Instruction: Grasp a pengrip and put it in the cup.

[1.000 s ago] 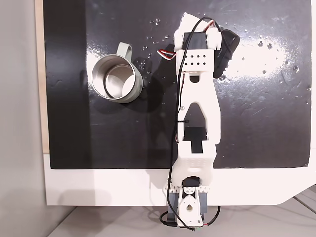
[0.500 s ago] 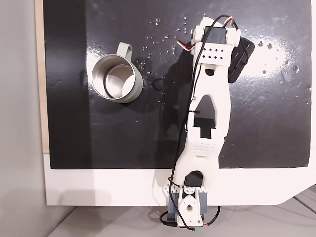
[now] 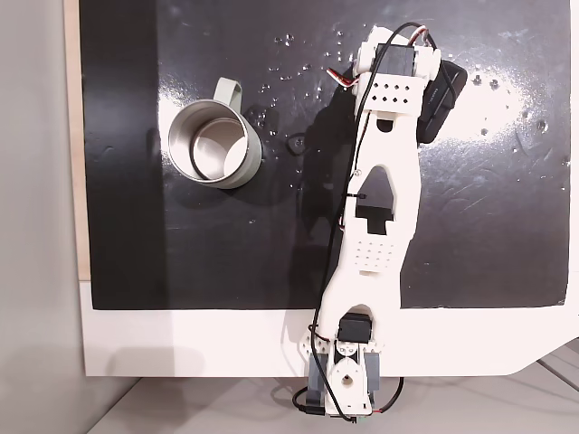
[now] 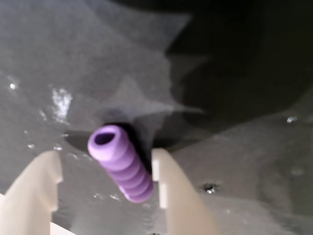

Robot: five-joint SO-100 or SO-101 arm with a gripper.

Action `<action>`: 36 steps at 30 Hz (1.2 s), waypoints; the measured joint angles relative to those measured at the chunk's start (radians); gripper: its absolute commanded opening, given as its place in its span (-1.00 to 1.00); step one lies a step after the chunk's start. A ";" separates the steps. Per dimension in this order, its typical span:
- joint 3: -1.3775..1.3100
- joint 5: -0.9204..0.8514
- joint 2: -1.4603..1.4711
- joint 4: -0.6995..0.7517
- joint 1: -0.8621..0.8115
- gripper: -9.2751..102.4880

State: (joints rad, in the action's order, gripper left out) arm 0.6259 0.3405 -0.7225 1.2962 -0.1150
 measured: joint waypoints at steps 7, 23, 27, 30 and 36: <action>-0.043 -0.008 0.037 0.002 0.000 -0.83; 0.242 -0.018 -0.284 0.107 -0.037 -0.83; 0.360 -0.041 -0.460 0.186 -0.078 -0.83; 0.391 -0.072 -0.554 0.239 -0.098 -0.83; 0.396 -0.101 -0.739 0.310 -0.052 -0.83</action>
State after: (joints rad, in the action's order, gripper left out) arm 1.0216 0.2393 -1.4619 1.6061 -0.1672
